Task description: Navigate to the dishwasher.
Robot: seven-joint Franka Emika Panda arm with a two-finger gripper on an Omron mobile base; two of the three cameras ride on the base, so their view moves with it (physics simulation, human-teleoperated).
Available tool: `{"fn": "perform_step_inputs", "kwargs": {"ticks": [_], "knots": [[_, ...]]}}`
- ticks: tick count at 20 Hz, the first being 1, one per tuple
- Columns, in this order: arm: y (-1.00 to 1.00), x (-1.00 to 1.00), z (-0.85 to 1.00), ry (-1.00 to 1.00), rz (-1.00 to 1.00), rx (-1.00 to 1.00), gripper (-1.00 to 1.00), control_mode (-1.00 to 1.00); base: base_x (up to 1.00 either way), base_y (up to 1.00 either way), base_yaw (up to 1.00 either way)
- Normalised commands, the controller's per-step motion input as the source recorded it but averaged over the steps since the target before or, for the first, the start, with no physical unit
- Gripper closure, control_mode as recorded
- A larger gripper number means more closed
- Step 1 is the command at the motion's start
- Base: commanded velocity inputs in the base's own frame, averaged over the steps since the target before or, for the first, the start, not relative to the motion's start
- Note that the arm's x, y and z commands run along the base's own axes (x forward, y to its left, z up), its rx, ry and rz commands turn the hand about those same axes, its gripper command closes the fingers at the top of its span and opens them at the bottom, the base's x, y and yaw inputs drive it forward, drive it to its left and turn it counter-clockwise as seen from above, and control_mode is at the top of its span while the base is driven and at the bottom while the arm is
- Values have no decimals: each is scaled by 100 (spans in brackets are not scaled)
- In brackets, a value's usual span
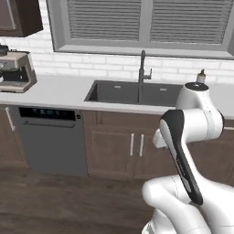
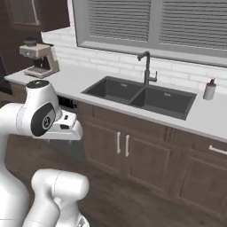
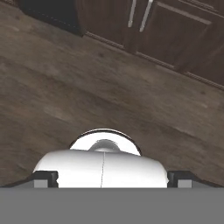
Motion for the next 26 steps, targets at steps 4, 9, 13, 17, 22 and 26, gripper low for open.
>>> {"fn": "perform_step_inputs", "kwargs": {"ticks": [4,9,13,17,22,26], "knots": [[0,0,0,0,0,0,-100,100,66,98,-6],[0,0,0,0,0,0,-100,100,67,93,-8],[0,0,0,0,0,0,-100,100,67,74,-14],[0,0,0,0,0,0,-100,100,67,52,-20],[0,0,0,0,0,0,-100,100,63,41,-22],[0,0,0,0,0,0,-100,100,58,40,-25]]}}
